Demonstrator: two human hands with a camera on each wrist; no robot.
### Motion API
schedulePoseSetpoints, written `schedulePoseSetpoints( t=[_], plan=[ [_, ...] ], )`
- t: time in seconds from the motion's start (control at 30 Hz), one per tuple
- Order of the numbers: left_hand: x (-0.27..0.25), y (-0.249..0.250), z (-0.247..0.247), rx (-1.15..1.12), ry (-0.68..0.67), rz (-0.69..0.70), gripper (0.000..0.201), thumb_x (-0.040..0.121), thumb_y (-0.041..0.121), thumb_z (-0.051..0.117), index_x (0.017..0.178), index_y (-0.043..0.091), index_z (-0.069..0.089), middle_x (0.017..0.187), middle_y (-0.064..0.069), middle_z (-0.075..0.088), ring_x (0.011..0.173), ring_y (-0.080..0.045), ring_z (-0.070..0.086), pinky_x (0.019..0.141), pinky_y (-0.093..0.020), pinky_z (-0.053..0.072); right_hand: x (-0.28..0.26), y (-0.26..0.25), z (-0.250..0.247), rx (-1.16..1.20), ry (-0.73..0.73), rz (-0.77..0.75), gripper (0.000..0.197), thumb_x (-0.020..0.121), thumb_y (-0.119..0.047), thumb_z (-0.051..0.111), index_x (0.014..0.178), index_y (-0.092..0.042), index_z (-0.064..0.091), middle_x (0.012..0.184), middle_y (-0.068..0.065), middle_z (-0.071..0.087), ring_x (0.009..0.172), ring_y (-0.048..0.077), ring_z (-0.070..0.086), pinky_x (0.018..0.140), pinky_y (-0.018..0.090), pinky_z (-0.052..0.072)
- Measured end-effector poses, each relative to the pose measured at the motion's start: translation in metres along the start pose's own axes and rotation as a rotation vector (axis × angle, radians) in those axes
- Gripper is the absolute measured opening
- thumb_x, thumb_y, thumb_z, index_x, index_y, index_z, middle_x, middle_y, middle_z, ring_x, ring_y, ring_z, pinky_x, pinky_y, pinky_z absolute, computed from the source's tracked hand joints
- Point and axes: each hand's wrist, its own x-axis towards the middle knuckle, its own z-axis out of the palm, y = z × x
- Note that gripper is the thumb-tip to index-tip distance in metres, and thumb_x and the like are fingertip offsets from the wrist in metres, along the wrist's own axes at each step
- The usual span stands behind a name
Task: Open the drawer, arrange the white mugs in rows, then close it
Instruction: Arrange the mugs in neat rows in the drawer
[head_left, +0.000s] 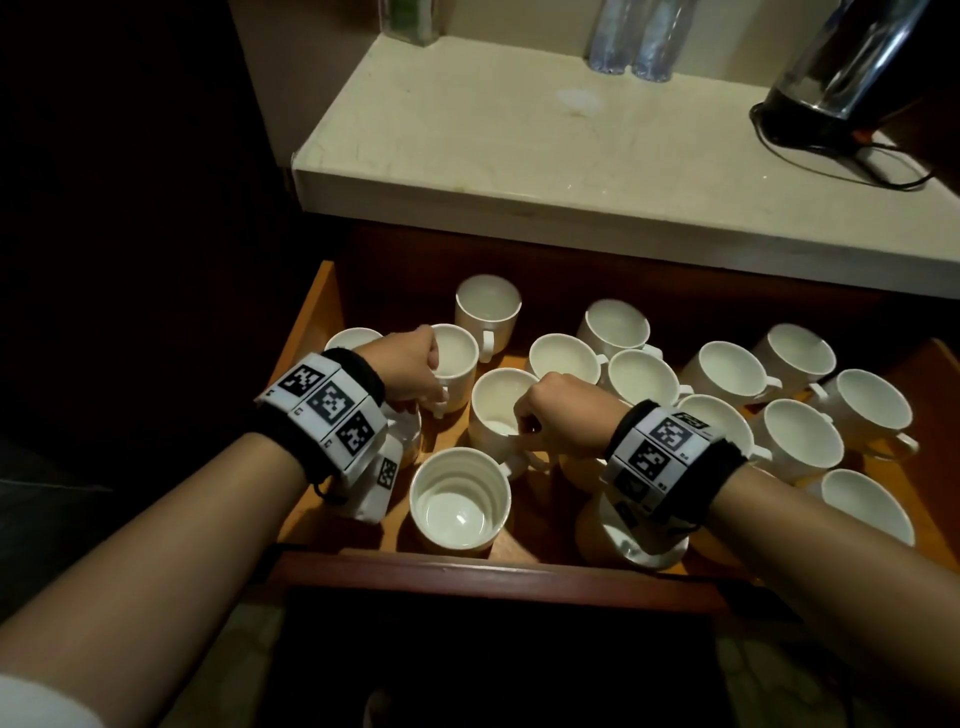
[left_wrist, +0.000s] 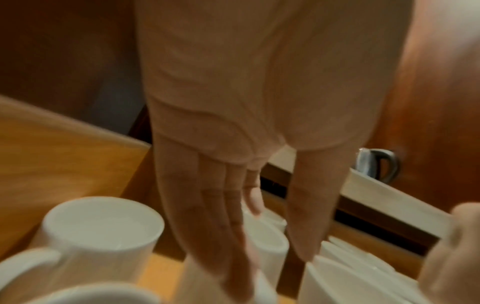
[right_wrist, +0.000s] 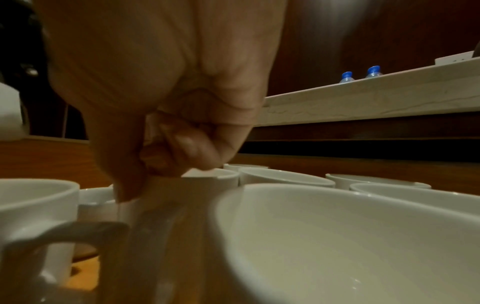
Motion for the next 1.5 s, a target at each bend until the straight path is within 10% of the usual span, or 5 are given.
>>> schedulePoseSetpoints(
  t=[0.43,0.9,1.5],
  plan=[
    [-0.011,0.004,0.01,0.261,-0.366,0.015,0.028,0.078,0.019,0.075,0.099,0.003,0.066,0.083,-0.006,0.069,0.073,-0.017,0.066,0.08,-0.033,0.055,0.006,-0.009,0.001,-0.092,0.061,0.039,0.01,0.088,-0.017,0.062,0.094,-0.01,0.068,0.084,0.006,0.056,0.073,0.021,0.048,0.064,0.028,0.038],
    [-0.008,0.005,0.015,0.524,-0.346,0.089,0.027,0.077,0.014,0.075,0.102,0.008,0.069,0.074,0.003,0.06,0.065,-0.008,0.053,0.056,-0.017,0.042,-0.001,0.019,-0.004,0.138,0.066,0.123,0.025,0.089,-0.024,0.062,0.11,-0.011,0.067,0.104,0.007,0.068,0.098,0.022,0.062,0.084,0.033,0.049],
    [-0.011,0.011,0.015,0.648,-0.401,0.099,0.018,0.082,0.032,0.07,0.084,0.018,0.059,0.07,0.008,0.054,0.066,-0.006,0.05,0.056,-0.017,0.038,0.003,0.002,0.005,0.074,0.177,0.061,0.028,0.09,-0.039,0.057,0.108,-0.018,0.064,0.095,0.002,0.068,0.091,0.02,0.061,0.067,0.028,0.041]
  ],
)
